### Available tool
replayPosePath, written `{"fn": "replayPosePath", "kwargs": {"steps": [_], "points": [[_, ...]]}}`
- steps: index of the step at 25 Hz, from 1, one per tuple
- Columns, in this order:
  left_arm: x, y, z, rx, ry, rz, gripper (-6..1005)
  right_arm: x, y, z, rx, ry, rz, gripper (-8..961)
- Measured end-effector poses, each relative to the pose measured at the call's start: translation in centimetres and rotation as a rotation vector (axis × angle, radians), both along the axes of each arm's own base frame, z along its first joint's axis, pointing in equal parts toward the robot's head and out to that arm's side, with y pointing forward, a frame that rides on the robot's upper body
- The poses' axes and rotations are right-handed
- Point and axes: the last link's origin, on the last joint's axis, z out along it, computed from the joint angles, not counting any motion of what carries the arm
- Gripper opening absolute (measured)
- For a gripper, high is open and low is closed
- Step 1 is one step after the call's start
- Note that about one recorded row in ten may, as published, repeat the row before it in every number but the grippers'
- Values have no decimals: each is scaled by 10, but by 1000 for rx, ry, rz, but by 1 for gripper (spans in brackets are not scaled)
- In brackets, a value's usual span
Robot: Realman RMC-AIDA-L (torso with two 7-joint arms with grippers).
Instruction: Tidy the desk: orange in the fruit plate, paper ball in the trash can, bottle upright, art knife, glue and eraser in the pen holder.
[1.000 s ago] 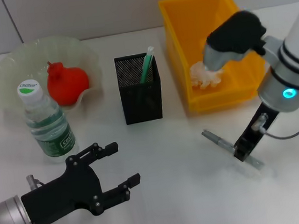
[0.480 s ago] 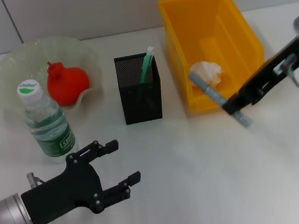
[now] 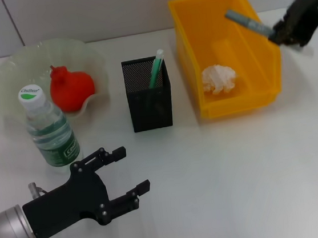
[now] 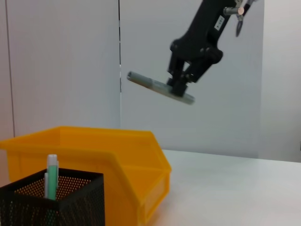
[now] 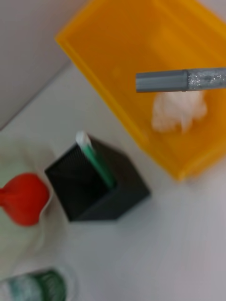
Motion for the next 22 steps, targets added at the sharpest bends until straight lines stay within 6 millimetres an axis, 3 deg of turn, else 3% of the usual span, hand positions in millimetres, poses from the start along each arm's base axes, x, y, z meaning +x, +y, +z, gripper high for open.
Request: {"fn": "replayPosePath", "kwargs": {"steps": [6, 11, 17, 22], "points": [[1, 0, -1, 7, -17, 11, 784, -20, 9, -18, 3, -213, 237, 132], [0, -2, 0, 12, -27, 19, 784, -32, 7, -34, -67, -289, 369, 131], [-4, -12, 1, 0, -43, 27, 784, -32, 8, -42, -93, -353, 511, 130], [-6, -16, 1, 7, -49, 31, 784, -28, 10, -48, -64, -432, 727, 130]]}}
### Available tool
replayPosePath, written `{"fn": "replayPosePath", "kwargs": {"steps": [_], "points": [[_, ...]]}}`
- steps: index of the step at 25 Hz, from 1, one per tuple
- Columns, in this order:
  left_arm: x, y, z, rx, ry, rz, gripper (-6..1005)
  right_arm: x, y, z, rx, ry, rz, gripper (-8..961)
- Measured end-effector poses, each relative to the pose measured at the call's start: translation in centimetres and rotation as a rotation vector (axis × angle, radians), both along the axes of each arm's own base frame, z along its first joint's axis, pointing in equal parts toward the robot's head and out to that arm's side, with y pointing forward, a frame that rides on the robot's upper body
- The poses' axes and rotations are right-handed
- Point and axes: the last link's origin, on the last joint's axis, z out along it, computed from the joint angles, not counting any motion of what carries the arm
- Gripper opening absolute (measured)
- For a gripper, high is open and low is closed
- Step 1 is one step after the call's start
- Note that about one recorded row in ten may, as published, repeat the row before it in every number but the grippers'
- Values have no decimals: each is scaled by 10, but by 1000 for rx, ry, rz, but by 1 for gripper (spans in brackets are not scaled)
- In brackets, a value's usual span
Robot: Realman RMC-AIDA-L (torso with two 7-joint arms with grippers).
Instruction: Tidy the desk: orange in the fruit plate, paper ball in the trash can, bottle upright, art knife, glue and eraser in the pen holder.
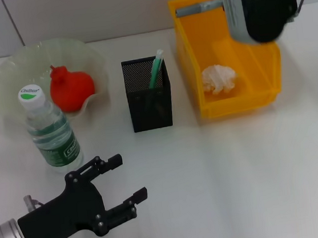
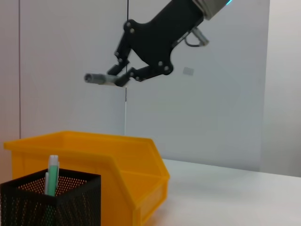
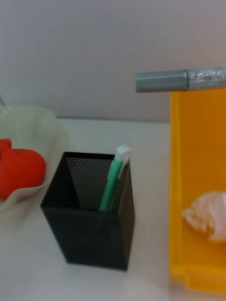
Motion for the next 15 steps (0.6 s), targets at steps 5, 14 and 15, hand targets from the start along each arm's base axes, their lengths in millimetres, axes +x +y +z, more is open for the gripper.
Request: {"fn": "replayPosePath", "kwargs": {"steps": [5, 14, 15], "points": [[0, -1, 0, -4, -6, 0, 784, 7, -2, -12, -45, -87, 108, 129], [2, 0, 0, -2, -27, 11, 784, 15, -4, -27, -83, -228, 318, 130], [2, 0, 0, -2, -27, 11, 784, 15, -4, -27, -83, -228, 318, 130]]}}
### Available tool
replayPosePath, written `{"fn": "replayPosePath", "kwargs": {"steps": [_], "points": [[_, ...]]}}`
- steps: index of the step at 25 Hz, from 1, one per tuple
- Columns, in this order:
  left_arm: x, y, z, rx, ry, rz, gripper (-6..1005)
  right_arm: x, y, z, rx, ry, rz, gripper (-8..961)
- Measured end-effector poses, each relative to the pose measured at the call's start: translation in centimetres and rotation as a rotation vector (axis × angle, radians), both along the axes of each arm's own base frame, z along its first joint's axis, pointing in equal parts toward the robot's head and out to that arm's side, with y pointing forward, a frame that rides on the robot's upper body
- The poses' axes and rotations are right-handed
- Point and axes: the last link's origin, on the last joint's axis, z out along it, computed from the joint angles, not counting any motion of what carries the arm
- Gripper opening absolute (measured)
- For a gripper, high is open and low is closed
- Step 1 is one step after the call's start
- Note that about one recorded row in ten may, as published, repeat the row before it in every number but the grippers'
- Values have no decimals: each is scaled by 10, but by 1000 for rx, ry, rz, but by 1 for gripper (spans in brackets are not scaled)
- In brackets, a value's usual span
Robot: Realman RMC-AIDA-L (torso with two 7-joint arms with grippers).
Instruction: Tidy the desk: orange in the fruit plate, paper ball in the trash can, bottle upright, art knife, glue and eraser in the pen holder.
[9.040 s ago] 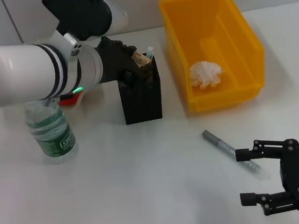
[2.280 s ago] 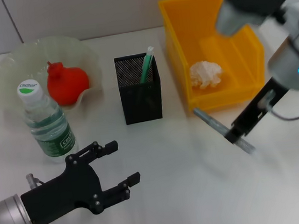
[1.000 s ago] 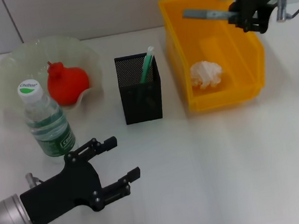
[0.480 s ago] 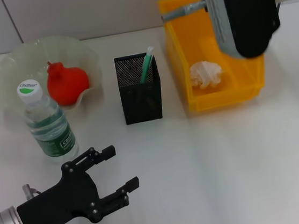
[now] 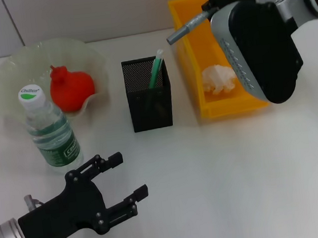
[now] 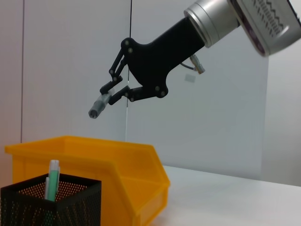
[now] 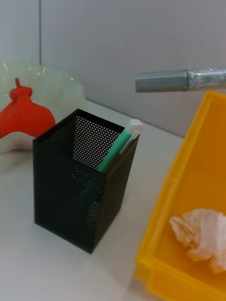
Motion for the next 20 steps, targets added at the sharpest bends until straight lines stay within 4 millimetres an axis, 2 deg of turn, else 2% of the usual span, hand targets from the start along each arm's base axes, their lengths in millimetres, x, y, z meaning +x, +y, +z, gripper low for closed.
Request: {"fn": "replayPosePath", "kwargs": {"steps": [9, 20], "points": [[0, -1, -1, -3, -4, 8, 784, 4, 17, -20, -11, -75, 124, 128], [0, 0, -2, -5, -10, 15, 784, 1, 18, -40, -78, -169, 208, 126]]}}
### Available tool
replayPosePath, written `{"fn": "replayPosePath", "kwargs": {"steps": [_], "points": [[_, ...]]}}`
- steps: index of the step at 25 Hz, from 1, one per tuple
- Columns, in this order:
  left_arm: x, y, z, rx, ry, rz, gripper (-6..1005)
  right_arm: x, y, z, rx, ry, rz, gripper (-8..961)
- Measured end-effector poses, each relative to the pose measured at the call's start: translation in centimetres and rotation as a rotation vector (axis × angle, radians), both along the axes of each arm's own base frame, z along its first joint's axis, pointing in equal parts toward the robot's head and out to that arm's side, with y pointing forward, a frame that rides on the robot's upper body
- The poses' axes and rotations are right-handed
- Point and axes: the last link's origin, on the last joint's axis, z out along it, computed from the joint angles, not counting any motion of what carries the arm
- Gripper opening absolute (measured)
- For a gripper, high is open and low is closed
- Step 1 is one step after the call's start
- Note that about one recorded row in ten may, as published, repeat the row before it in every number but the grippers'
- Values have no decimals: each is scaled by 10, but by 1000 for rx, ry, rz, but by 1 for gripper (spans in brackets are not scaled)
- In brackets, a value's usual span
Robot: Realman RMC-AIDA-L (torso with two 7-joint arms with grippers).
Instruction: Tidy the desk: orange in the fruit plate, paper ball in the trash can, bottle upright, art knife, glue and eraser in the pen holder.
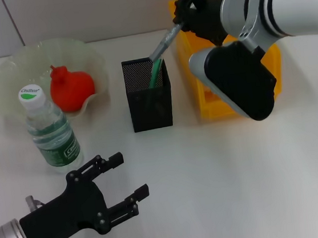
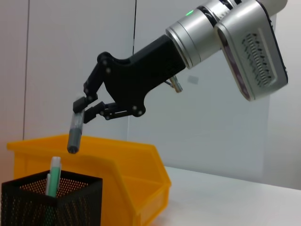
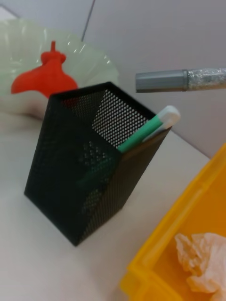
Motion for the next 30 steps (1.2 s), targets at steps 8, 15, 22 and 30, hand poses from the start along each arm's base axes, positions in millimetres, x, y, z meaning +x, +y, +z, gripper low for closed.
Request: {"fn": "replayPosePath", "kwargs": {"steps": [8, 15, 22, 30], "points": [[-1, -1, -2, -4, -2, 9, 784, 2, 3, -11, -27, -49, 36, 126], [-2, -3, -3, -4, -4, 6, 784, 2, 5, -16, -41, -78, 58, 125], [-1, -5, -3, -4, -9, -1, 784, 8, 10, -22, -42, -108, 93, 125], [0, -5, -3, -4, -11, -4, 784, 7, 12, -24, -39, -109, 109, 125]]}}
